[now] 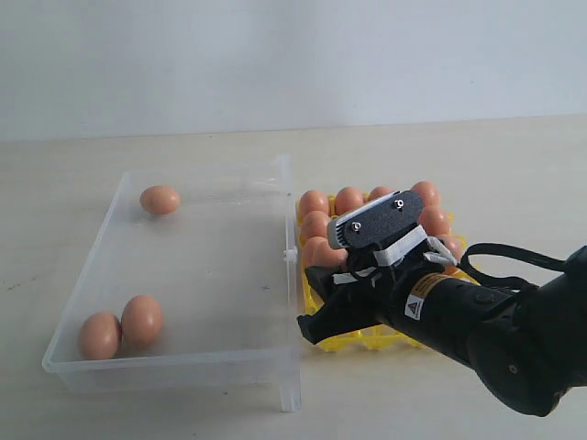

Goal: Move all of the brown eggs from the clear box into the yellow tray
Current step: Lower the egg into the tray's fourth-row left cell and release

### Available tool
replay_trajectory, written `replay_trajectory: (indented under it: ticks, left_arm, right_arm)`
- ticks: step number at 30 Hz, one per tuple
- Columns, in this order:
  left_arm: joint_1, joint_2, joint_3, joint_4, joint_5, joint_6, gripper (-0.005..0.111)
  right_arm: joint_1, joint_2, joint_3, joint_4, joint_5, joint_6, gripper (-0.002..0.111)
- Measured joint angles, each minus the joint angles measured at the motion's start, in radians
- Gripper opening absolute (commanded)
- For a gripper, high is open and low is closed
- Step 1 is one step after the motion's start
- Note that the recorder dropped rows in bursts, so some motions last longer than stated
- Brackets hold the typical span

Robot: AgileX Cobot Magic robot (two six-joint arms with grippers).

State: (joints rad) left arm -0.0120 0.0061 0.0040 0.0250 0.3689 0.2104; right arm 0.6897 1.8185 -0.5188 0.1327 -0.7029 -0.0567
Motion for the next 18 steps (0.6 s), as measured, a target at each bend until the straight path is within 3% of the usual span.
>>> replay_trajectory:
  ticks: [10, 13, 18]
  left_arm:
    - [0.000, 0.000, 0.000, 0.000, 0.000, 0.000, 0.000]
    - [0.000, 0.000, 0.000, 0.000, 0.000, 0.000, 0.000]
    - [0.000, 0.000, 0.000, 0.000, 0.000, 0.000, 0.000]
  right_arm:
    - [0.000, 0.000, 0.000, -0.007, 0.000, 0.006, 0.004]
    - [0.000, 0.000, 0.000, -0.007, 0.000, 0.006, 0.016]
    - [0.000, 0.000, 0.000, -0.007, 0.002, 0.008, 0.048]
